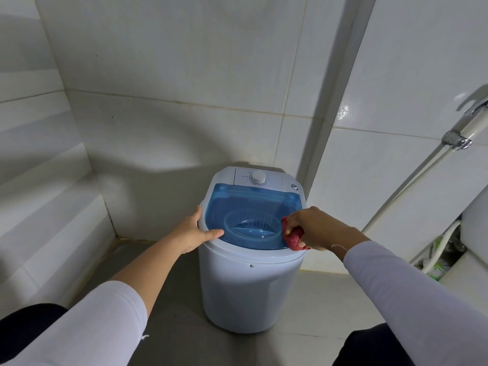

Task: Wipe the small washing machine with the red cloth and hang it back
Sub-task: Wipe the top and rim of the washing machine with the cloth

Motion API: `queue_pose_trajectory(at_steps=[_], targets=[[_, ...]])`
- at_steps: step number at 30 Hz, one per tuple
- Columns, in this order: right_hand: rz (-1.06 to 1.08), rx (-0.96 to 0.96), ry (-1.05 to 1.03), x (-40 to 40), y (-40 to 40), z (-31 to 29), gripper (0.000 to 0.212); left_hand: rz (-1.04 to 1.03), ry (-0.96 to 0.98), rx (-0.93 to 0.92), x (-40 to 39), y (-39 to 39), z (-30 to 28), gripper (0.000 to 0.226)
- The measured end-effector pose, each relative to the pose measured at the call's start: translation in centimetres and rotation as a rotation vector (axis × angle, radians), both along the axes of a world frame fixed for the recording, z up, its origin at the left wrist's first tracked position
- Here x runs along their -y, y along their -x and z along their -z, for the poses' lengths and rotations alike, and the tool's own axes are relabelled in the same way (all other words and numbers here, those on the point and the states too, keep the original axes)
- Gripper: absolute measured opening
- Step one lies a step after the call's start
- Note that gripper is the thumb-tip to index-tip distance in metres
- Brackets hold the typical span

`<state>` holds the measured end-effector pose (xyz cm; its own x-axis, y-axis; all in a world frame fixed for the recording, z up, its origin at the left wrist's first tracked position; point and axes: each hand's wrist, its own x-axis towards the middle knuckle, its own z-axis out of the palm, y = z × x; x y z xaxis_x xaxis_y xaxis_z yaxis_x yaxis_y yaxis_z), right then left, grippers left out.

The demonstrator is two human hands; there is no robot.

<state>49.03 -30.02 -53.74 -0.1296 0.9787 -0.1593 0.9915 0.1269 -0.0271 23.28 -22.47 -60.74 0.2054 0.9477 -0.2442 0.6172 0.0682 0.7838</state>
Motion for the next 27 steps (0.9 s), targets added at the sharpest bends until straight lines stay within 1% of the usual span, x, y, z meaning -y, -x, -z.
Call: queue_pose_trajectory(at_steps=[10, 15, 18, 24, 27], targets=[[0.099, -0.027, -0.027, -0.9, -1.6, -0.3, 0.026, 0.004, 0.007, 0.002, -0.2, 0.1, 0.1, 0.101], [0.136, 0.003, -0.055, -2.0, -1.9, -0.5, 0.024, 0.011, 0.013, 0.012, -0.4, 0.2, 0.3, 0.104], [0.081, 0.036, -0.151, -3.0, -1.5, -1.2, 0.025, 0.017, 0.007, -0.001, -0.4, 0.1, 0.2, 0.102], [-0.069, -0.133, -0.276, -4.5, 2.7, -0.7, 0.037, 0.023, 0.004, 0.037, -0.4, 0.3, 0.4, 0.103], [-0.141, -0.158, -0.324, -4.7, 5.0, 0.5, 0.039, 0.031, -0.023, 0.014, -0.1, 0.2, 0.3, 0.102]])
